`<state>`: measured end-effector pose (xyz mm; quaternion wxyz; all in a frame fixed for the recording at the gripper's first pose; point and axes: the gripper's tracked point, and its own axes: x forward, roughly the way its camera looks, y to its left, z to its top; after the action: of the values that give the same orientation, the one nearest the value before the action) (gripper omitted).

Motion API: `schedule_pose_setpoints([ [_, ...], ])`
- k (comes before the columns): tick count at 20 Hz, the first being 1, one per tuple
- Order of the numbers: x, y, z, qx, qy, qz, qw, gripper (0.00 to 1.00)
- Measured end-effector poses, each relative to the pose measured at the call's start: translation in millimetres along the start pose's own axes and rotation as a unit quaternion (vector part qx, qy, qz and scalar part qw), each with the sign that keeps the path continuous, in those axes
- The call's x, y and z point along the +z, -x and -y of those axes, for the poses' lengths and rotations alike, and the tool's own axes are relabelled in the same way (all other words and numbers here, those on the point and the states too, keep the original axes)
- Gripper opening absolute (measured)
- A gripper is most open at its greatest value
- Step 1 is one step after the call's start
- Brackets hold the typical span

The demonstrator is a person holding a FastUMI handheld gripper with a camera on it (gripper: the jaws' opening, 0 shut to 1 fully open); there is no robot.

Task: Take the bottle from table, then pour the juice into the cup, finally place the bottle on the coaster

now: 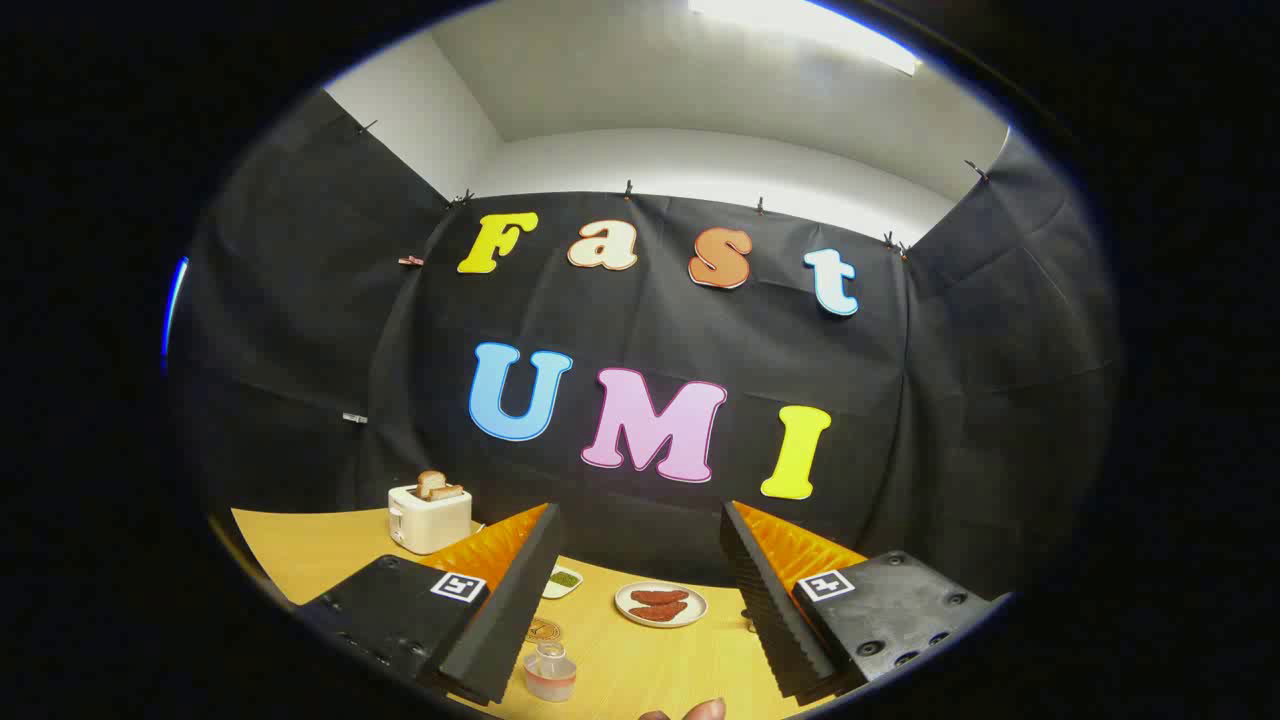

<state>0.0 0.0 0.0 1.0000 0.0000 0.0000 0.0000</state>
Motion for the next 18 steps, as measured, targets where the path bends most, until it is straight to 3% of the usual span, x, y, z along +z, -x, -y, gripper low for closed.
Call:
schedule_pose_setpoints([
  [18,-39.9,-9.4,-4.8,0.003,-0.018,-0.016,1.000,0.97],
])
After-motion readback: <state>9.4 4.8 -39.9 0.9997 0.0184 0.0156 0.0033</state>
